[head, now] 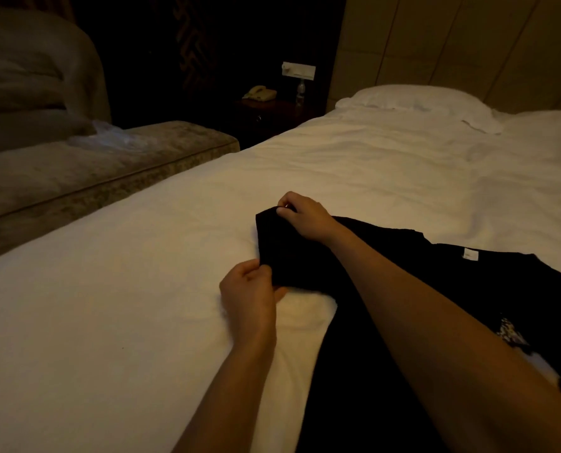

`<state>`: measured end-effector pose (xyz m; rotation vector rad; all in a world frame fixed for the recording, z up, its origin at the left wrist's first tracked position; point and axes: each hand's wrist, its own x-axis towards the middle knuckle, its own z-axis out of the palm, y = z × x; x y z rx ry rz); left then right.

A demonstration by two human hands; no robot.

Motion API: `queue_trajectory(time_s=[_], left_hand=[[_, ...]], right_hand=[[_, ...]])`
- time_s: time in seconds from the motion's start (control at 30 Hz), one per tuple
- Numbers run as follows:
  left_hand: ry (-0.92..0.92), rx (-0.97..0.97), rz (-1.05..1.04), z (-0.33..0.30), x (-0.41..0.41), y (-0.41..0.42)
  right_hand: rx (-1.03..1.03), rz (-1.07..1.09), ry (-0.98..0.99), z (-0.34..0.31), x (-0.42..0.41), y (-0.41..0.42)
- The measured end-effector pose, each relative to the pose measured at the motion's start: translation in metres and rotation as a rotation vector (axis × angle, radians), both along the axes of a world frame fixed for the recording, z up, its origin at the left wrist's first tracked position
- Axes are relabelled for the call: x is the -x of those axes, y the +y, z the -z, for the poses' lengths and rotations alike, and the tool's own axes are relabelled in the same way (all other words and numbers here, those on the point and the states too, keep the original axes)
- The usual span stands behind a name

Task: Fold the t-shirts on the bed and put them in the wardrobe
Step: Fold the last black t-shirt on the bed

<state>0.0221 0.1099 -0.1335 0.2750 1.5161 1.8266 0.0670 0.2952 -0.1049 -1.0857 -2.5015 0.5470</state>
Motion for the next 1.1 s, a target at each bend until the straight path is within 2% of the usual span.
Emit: queue_trajectory(time_s=[0.17,0.23,0.27,0.37,0.53,0.7,0.8,1.0,1.1], left_hand=[[0.004,0.039,0.065,0.006,0.003,0.000],[0.013,0.041,0.111,0.004,0.003,0.000],[0.015,0.033,0.115,0.003,0.004,0.000],[0.040,-0.016,0.090,-0.003,0.003,0.000],[0.115,-0.154,0.188,-0.027,-0.015,0.005],[0.332,-0.299,0.337,-0.051,-0.051,0.000],[0.472,-0.319,0.425,-0.049,-0.077,-0.003],[0.966,-0.293,0.732,-0.038,-0.098,-0.005],[1.183,-0.229,0.709,-0.027,-0.091,-0.004]], right_hand=[[0.031,0.042,-0.163,0.023,0.009,0.005],[0.045,0.016,-0.161,0.025,0.010,0.007],[0.066,-0.003,-0.105,0.024,0.010,0.007],[0.108,0.010,0.227,0.014,0.000,0.004],[0.018,0.168,0.587,-0.015,-0.046,-0.008],[0.024,0.268,0.774,-0.036,-0.118,-0.025],[0.064,0.320,0.833,-0.036,-0.166,-0.036],[0.154,0.344,0.850,-0.030,-0.239,-0.056],[0.187,0.435,0.770,-0.030,-0.254,-0.053]])
